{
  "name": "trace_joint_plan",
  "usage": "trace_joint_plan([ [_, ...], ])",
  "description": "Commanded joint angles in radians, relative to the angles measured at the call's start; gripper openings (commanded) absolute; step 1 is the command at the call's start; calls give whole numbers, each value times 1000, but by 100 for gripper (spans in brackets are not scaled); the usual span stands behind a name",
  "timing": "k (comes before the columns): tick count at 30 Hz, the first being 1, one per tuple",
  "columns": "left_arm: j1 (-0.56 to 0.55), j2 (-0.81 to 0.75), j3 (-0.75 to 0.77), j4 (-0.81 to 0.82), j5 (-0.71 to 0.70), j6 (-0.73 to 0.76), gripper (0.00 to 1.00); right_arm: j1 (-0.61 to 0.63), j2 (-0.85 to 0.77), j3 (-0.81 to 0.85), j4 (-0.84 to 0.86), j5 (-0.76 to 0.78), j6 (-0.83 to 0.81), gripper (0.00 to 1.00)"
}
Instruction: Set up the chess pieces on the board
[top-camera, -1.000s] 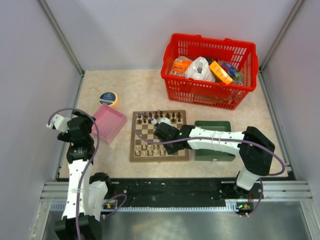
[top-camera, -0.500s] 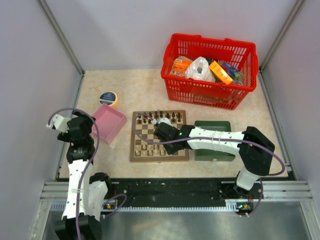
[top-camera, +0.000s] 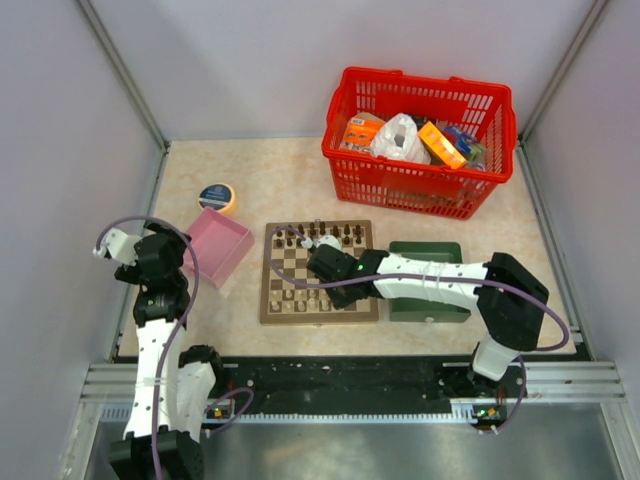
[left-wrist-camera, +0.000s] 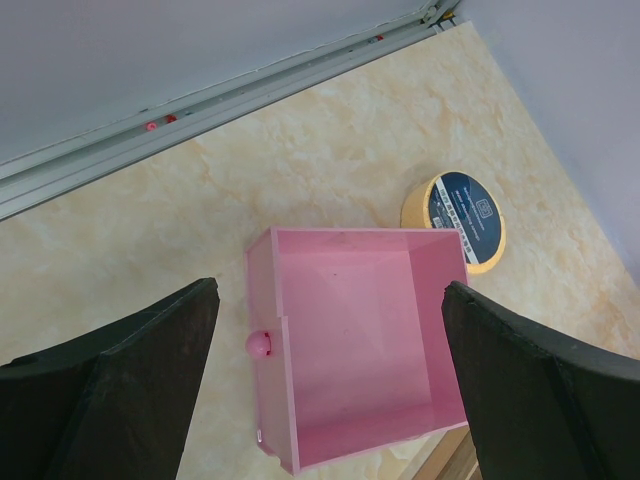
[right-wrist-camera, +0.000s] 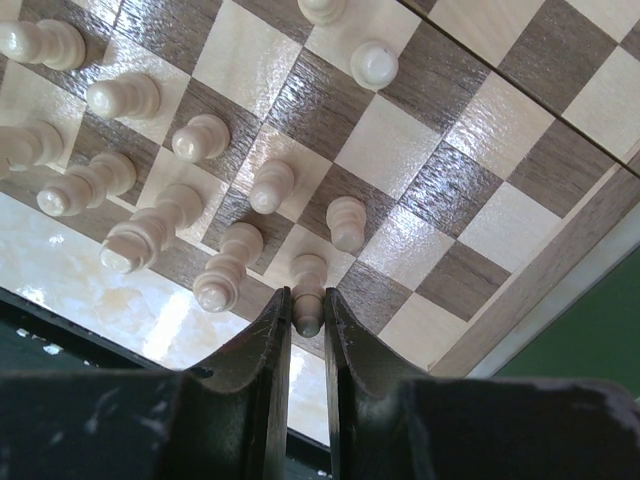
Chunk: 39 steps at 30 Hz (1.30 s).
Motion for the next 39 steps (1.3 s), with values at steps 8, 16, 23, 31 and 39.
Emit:
trace_joint_plan([
  [8, 6, -3, -1, 39, -8, -1, 99, 14, 18, 46, 26, -12, -14, 22],
  [16, 6, 0, 2, 39, -8, 2, 99, 14, 1, 46, 19, -12, -20, 22],
  [23, 6, 0, -1, 39, -6, 0, 99, 14, -1, 48, 11, -13, -21, 22],
  [31, 6, -1, -1, 39, -6, 2, 99, 13, -5, 59, 8, -15, -24, 26],
  [39, 6, -4, -2, 36, -10, 2, 99, 13, -31, 78, 0, -12, -35, 29],
])
